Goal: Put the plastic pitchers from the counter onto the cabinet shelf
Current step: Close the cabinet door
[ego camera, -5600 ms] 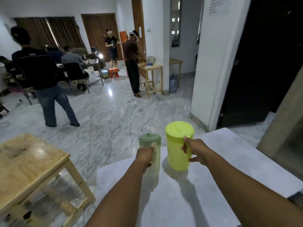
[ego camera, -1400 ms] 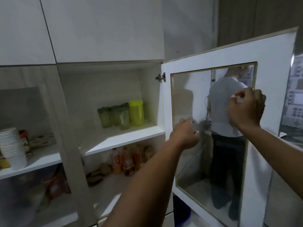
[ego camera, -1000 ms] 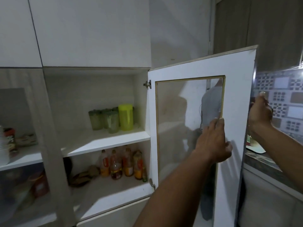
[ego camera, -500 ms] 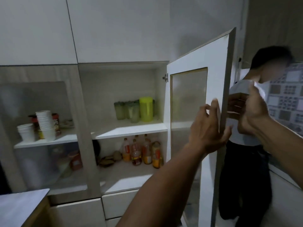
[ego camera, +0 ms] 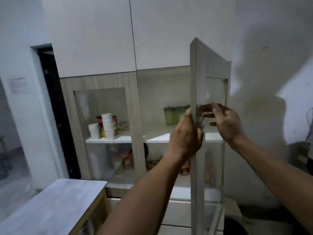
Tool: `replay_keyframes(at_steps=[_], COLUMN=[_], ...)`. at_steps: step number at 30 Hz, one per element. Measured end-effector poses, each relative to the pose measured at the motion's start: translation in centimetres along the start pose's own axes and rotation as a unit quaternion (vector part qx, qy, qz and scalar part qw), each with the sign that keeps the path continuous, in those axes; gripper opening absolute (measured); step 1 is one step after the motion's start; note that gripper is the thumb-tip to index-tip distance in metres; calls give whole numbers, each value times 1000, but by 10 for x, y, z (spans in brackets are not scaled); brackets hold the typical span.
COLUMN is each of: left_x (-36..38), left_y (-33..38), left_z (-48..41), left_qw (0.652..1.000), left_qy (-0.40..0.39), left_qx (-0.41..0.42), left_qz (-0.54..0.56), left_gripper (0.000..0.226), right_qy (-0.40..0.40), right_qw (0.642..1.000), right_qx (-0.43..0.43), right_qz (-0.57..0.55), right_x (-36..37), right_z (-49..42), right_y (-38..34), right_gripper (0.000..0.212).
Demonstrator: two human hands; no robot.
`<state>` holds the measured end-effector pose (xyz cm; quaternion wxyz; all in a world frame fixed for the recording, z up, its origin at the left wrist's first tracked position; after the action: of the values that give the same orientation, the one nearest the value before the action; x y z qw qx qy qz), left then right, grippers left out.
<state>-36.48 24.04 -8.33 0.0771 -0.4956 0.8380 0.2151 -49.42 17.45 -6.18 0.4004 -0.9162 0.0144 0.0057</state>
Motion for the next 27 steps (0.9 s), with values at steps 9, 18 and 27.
replay_keyframes(at_steps=[9, 18, 27], left_x=[-28, -14, 35], left_y=[-179, -346, -429], left_z=[-18, -53, -82], left_qw=[984, 944, 934], left_qy=[33, -59, -110], left_qx=[12, 101, 89], left_qz=[-176, -308, -329], left_gripper=[90, 79, 85], right_qy=[-105, -163, -188], right_qw=[959, 908, 873], right_qx=[-174, -199, -176], right_qz=[200, 331, 414], right_x=[171, 308, 362], right_z=[-23, -82, -125], right_y=[56, 138, 179], right_gripper=[49, 73, 77])
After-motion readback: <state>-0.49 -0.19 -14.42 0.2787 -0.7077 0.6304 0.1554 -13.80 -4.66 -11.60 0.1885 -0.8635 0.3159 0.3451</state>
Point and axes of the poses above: each hand's wrist, its own z-axis away from the middle knuckle, its own x-axis out of the palm, y = z × x, the point moved 8 cm from there along -z, towards the middle knuckle, and after that the axes turned 8 degrees about y, right-handed, at the moved point
